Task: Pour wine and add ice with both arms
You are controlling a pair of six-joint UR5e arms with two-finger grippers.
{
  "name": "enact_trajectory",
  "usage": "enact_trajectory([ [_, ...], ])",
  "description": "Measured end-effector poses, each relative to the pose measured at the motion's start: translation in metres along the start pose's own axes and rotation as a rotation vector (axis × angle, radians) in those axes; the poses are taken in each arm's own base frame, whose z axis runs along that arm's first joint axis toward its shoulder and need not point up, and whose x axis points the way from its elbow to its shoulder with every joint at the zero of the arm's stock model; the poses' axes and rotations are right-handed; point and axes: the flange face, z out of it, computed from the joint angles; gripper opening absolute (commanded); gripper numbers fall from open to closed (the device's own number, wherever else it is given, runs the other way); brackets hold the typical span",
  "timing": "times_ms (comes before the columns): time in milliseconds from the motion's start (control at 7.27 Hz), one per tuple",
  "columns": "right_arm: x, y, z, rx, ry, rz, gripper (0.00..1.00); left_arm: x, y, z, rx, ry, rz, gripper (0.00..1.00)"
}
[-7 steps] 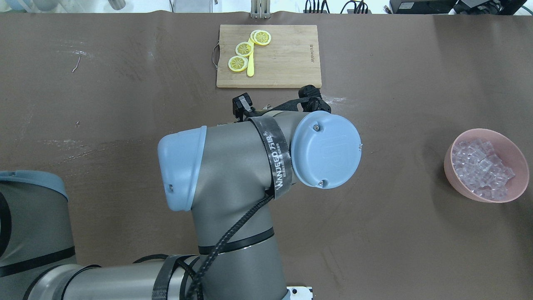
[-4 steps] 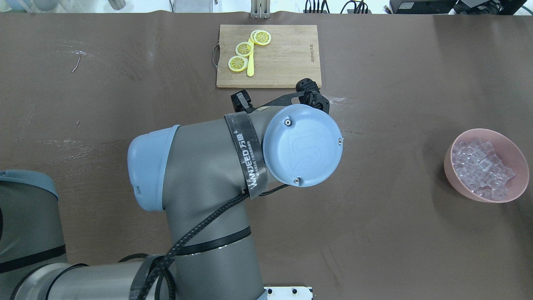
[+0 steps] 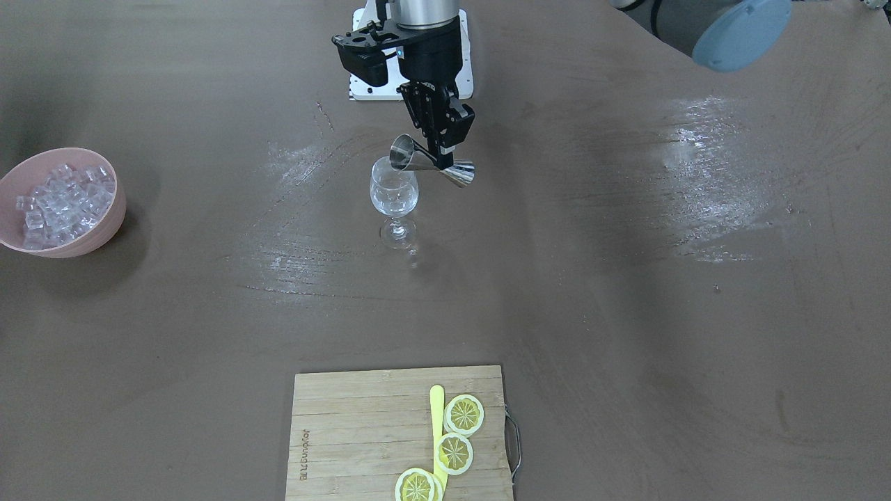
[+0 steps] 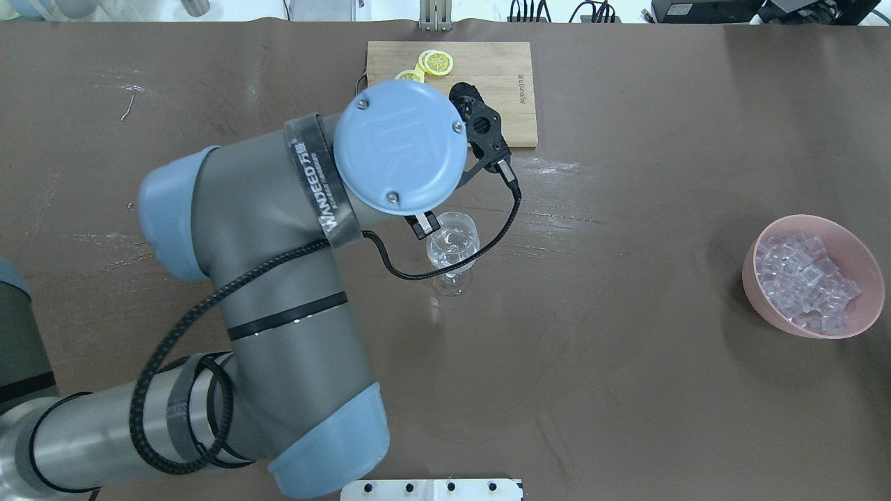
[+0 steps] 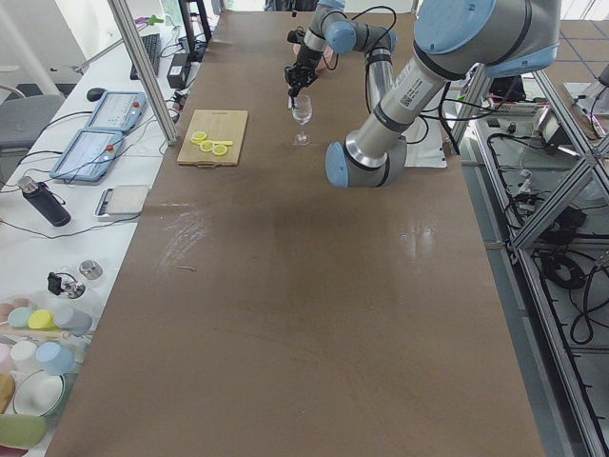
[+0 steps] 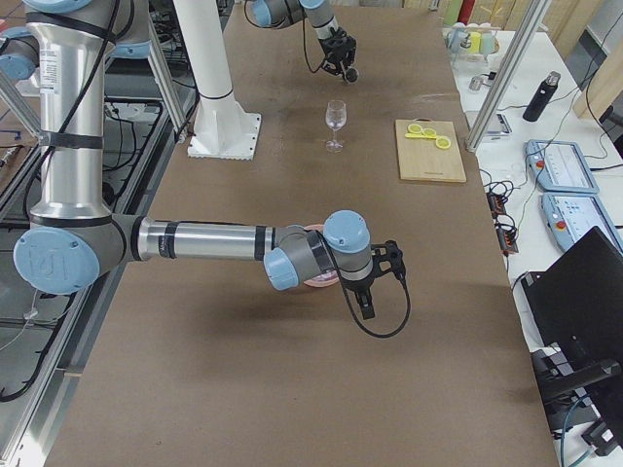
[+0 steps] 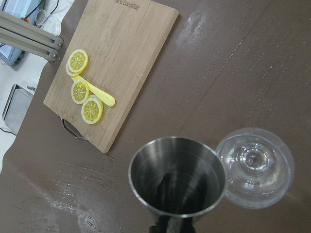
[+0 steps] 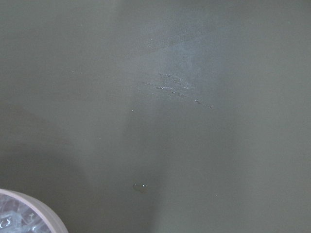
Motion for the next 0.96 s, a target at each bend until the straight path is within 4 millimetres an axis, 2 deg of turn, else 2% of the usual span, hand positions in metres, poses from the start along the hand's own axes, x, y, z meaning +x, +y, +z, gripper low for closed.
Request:
enact_trajectory([
  [138, 0.0, 0.0, 0.0, 0.002, 0.001, -0.002, 1.0, -0.018, 0.014, 0.007, 0.032, 0.039, -0.02, 0.0],
  [550, 0.003, 0.001, 0.003, 0.012, 0.002, -0.011, 1.0, -0.066, 0.07, 0.045, 0.151, 0.164, -0.059, 0.0],
  [963, 0.003, 0.001, 0.003, 0.014, 0.002, -0.013, 1.0, -0.132, 0.136, 0.071, 0.175, 0.244, -0.116, 0.0],
])
